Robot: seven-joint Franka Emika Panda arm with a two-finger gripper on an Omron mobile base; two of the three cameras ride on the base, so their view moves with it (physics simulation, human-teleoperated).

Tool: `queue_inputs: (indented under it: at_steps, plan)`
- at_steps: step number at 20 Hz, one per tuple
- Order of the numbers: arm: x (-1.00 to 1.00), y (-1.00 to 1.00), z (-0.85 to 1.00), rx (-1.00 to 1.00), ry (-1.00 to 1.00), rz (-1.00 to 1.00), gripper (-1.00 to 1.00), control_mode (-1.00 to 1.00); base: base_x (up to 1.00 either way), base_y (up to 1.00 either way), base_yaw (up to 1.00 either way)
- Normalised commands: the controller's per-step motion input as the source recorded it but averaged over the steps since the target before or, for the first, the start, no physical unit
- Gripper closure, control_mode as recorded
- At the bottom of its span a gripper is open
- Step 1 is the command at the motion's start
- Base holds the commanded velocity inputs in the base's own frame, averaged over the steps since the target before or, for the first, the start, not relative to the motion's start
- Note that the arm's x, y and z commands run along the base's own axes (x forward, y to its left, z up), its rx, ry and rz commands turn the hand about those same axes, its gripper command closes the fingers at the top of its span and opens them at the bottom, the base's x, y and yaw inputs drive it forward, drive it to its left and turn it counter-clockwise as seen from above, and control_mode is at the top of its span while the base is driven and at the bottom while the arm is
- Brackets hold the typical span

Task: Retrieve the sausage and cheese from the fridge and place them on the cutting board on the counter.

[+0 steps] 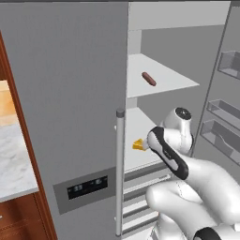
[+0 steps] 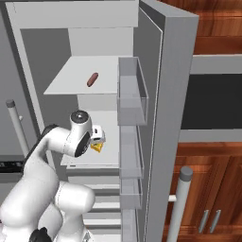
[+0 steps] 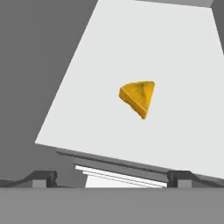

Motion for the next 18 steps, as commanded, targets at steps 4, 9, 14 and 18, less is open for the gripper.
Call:
queue_inputs:
  at_steps: [4, 9, 14, 18]
  plan:
    - [0.50, 0.00, -0.14, 0.00, 0.03, 0.00, -1.00, -1.00, 0.00, 0.00, 0.00]
    - [0.44, 0.00, -0.34, 0.00, 0.00, 0.00, -1.00, -1.00, 0.00, 0.00, 0.00]
    - [0.35, 0.00, -0.31, 0.00, 0.00, 0.00, -1.00, -1.00, 0.00, 0.00, 0.00]
    - [0.24, 0.05, -0.27, 0.00, 0.00, 0.00, -1.00, -1.00, 0.00, 0.00, 0.00]
